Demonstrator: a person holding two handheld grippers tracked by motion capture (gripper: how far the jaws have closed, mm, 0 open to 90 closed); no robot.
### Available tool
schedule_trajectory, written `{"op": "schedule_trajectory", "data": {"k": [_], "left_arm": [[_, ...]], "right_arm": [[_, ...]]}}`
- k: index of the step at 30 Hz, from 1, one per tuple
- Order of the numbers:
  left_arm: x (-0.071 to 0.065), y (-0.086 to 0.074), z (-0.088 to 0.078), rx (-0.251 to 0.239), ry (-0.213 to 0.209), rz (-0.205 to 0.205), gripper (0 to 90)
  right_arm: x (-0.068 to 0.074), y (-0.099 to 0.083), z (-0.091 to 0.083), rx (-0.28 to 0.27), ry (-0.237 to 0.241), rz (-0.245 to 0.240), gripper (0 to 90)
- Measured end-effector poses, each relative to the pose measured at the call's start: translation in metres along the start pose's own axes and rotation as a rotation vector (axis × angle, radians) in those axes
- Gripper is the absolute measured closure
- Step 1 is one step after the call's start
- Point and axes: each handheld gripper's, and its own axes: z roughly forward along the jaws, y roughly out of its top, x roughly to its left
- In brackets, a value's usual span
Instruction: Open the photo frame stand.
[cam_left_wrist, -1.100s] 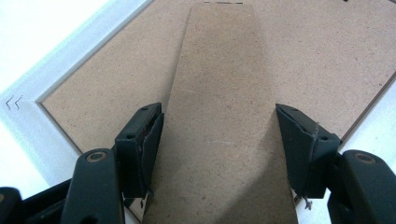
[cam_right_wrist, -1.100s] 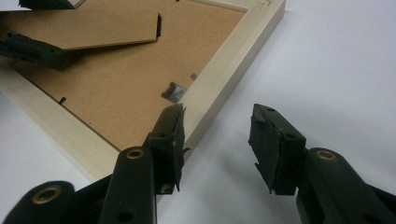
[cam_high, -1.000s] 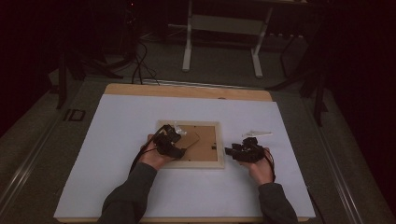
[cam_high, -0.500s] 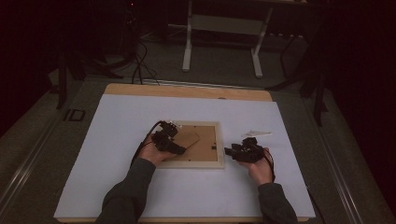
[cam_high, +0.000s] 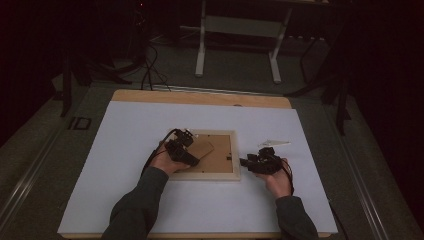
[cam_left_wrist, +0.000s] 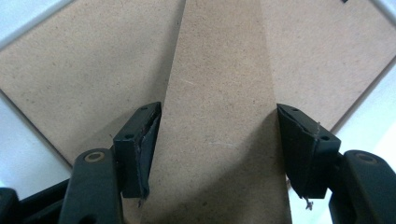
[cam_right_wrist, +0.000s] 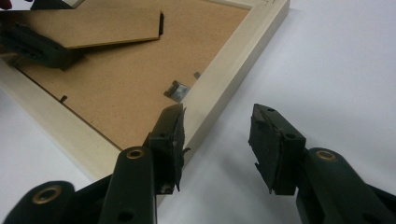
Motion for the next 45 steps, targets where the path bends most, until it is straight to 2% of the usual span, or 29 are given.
{"op": "schedule_trajectory", "data": {"k": [2, 9, 13, 17, 25, 35, 45], "left_arm": [[0.0, 0.0, 0.0, 0.002, -0.002, -0.008, 36.1], [-0.003, -0.001, 0.0, -0.002, 0.026, 0.026, 36.9], [-0.005, -0.003, -0.003, -0.047, 0.04, 0.045, 37.1], [-0.01, -0.004, -0.005, -0.062, 0.078, 0.073, 37.2], [-0.017, -0.011, -0.008, -0.114, 0.125, 0.103, 37.3], [-0.023, -0.014, -0.01, -0.15, 0.165, 0.134, 37.3], [-0.028, -0.016, -0.013, -0.176, 0.201, 0.169, 37.4]], "right_arm": [[0.0, 0.0, 0.0, -0.001, -0.001, -0.001, 54.6], [0.0, 0.001, 0.0, 0.0, -0.001, -0.002, 54.5], [-0.001, 0.0, -0.001, -0.002, -0.003, 0.003, 54.6], [-0.001, 0.0, -0.002, -0.003, -0.003, 0.003, 54.6], [0.001, 0.003, -0.004, -0.006, -0.009, -0.006, 54.6], [-0.002, 0.008, -0.008, -0.018, -0.02, -0.008, 54.6], [-0.004, 0.022, -0.006, -0.03, -0.015, -0.007, 54.6]]}}
